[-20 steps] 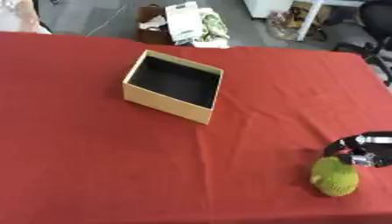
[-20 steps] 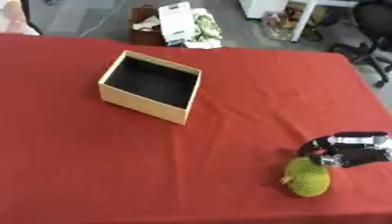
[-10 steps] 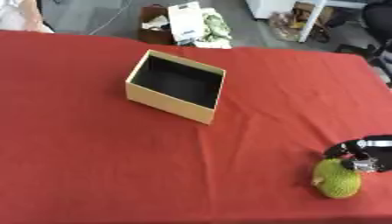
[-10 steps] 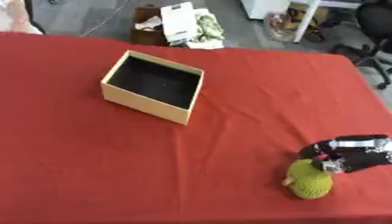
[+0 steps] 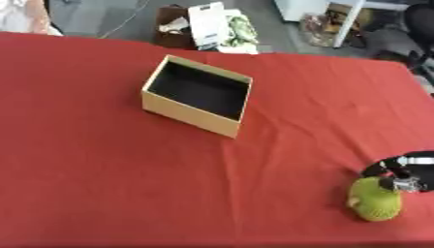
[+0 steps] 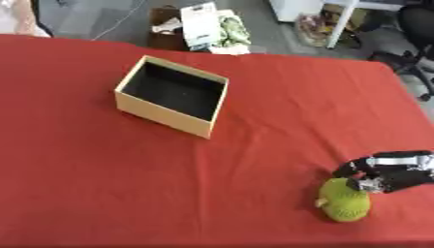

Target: Pick up objects on the table and place them in the box.

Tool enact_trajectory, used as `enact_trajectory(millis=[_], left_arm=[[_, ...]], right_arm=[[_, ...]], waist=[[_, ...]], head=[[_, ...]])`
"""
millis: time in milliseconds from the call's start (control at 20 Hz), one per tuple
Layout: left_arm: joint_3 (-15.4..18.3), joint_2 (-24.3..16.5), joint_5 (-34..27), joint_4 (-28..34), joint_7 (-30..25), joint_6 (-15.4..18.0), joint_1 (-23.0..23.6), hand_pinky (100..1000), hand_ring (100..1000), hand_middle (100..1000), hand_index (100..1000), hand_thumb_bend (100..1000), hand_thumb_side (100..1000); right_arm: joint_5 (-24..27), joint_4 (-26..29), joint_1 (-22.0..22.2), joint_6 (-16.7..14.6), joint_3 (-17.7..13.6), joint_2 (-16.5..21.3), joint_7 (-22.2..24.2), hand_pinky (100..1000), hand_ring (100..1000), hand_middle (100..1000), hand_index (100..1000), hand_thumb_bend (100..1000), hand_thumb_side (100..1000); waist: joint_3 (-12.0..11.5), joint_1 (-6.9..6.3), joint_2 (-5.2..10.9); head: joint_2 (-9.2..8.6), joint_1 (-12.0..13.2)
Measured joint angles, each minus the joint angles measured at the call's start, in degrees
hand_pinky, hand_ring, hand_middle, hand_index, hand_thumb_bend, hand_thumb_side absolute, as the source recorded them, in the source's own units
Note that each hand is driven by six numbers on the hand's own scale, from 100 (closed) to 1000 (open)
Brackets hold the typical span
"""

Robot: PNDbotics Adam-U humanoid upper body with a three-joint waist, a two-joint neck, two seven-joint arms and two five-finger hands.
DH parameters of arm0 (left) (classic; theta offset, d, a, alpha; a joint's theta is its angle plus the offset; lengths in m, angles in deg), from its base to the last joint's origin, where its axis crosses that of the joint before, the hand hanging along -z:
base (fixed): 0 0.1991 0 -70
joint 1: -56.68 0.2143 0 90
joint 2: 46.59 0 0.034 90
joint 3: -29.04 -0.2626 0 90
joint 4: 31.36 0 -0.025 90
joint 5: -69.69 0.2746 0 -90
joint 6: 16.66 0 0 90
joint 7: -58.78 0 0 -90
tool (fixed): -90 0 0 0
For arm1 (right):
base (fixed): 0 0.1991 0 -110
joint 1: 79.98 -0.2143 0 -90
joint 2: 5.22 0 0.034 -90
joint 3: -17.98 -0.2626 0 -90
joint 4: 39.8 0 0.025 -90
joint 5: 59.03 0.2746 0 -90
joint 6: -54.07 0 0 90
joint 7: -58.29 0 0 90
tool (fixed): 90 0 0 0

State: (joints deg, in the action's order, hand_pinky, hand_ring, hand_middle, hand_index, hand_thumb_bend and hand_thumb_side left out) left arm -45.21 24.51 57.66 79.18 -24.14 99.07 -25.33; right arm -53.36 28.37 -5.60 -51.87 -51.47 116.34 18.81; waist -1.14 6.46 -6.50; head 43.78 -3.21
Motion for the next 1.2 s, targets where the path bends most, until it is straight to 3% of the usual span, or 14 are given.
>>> enact_trajectory(millis=[350,450,700,1200], left_arm=[[0.0,0.0,-0.1,0.0,-0.1,0.1,0.0,663,1000,1000,767,124,717],[0.0,0.0,-0.1,0.0,-0.1,0.1,0.0,663,1000,1000,767,124,717],[0.0,0.0,-0.1,0.0,-0.1,0.1,-0.1,663,1000,1000,767,124,716],[0.0,0.0,-0.4,0.0,-0.3,-0.1,-0.3,662,1000,1000,766,125,715]], right_arm=[[-0.9,0.0,0.0,-0.2,0.0,0.1,-0.2,828,934,866,889,100,576],[-1.3,0.0,0.0,-0.3,0.0,0.1,-0.3,825,924,866,880,100,519],[-2.4,0.0,0.0,-0.3,-0.4,0.1,-0.3,803,900,862,861,100,472],[-3.3,0.0,-0.4,-0.1,-0.5,0.0,-0.1,788,864,789,801,100,368]], waist=[[0.0,0.00,0.00],[0.0,0.00,0.00],[-0.1,0.00,0.00],[-0.2,0.02,-0.03]], head=[[0.00,0.0],[0.00,0.0],[0.00,0.0],[0.00,0.0]])
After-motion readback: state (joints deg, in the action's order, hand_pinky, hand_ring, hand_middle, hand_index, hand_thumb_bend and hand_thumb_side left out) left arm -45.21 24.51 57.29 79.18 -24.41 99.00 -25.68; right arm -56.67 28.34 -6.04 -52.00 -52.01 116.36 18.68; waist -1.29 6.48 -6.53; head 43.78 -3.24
